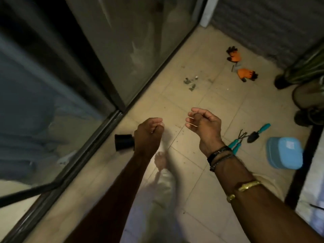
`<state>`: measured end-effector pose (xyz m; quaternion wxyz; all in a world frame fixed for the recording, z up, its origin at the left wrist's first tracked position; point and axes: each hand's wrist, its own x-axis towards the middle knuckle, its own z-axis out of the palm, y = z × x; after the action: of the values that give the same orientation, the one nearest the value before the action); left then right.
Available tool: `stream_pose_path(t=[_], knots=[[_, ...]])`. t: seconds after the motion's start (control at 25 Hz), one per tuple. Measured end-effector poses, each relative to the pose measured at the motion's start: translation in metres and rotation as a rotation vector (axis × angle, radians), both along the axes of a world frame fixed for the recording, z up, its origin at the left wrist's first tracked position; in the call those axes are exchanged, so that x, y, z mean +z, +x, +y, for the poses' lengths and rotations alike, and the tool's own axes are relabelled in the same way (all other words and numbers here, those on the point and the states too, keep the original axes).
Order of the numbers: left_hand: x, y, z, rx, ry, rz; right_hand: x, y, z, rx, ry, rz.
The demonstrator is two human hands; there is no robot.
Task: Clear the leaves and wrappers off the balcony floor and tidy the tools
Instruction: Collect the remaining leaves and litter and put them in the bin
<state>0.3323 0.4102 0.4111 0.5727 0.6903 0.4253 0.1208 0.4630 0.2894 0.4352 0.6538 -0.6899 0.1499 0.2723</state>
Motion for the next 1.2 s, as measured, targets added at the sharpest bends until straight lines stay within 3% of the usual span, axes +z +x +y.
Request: stream_pose_path(t=[0.4, 0.68, 0.8, 0.92, 1.08, 1.2], knots=[[-0.068, 0.282, 0.011, -0.176, 0.011, 0.021, -0.081, 0.272, 0.002, -0.124, -0.034, 0.007], [-0.212, 0.417, 0.033, -0.24, 0.124, 0.325, -0.238, 0.428, 0.014, 0.075, -0.198, 0.035], [-0.298, 0.459, 0.042, -0.307, 0.17, 0.436, -0.325, 0.472, 0.018, 0.323, -0.345, -0.047], [-0.389, 0.509, 0.066, -0.512, 0.363, 0.508, -0.41, 0.522, 0.037, 0.752, -0.515, -0.186], [-0.503, 0.579, 0.123, -0.8, 0.546, 0.547, -0.503, 0.606, 0.085, 1.197, -0.632, -0.294], [-0.554, 0.6, 0.131, -0.915, 0.628, 0.531, -0.547, 0.614, 0.108, 1.465, -0.792, -0.336]])
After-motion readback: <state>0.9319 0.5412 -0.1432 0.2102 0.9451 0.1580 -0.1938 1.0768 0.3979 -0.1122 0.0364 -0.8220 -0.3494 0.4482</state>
